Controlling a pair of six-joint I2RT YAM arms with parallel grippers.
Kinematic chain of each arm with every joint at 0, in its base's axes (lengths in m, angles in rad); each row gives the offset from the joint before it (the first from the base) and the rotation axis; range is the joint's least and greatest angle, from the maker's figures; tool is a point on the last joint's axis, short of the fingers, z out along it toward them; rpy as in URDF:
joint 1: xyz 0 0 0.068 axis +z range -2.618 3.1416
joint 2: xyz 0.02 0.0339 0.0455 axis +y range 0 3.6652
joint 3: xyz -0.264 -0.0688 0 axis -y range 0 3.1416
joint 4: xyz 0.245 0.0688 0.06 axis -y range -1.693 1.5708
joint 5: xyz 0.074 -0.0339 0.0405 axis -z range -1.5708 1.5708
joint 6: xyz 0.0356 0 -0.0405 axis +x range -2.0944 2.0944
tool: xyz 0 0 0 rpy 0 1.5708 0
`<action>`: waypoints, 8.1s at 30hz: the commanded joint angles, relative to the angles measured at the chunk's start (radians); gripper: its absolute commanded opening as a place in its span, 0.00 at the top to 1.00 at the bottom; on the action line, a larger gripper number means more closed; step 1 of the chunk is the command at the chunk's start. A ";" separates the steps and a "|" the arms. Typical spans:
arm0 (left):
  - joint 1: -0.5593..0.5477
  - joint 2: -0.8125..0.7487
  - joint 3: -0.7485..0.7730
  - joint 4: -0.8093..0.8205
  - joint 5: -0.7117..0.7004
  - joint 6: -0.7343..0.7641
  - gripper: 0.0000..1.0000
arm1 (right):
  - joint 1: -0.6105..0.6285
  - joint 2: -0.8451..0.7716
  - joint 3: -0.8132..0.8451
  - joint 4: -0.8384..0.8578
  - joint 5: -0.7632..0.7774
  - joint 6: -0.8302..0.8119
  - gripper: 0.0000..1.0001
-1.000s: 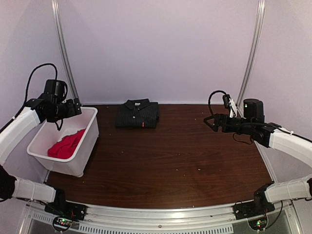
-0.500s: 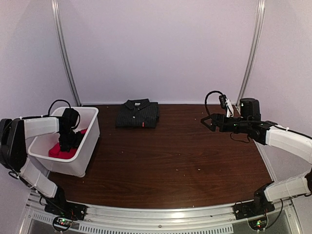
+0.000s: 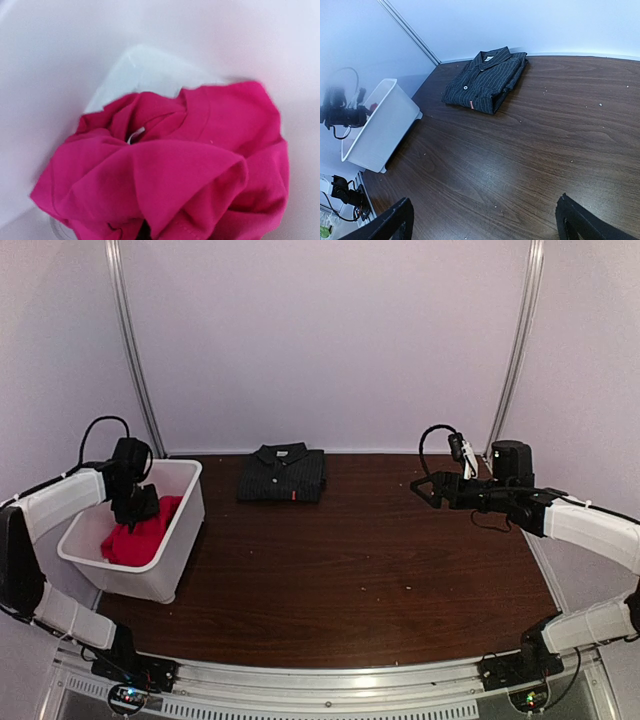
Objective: Fold and stack the mixed laundry pile
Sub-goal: Pick up the crumpled T-shirt from the bin, then place the crumpled T-shirt at the center of the board, then pick up the crumpled T-shirt from the center of the board, then flatten out the crumpled T-shirt at the center of the board.
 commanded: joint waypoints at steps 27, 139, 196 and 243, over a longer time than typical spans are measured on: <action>-0.653 0.253 1.127 0.123 0.515 0.402 0.45 | -0.003 -0.079 0.000 -0.004 0.022 0.004 0.00; -0.552 -0.138 -0.104 0.496 0.309 0.076 1.00 | 0.179 0.446 0.308 -0.303 0.341 -0.081 1.00; -0.665 -0.011 0.012 0.468 0.432 0.229 1.00 | 0.024 -0.261 0.506 -0.662 0.255 -0.184 1.00; -0.831 0.759 0.698 0.268 0.175 0.248 0.34 | 0.065 0.022 -0.193 -0.349 0.167 0.056 0.42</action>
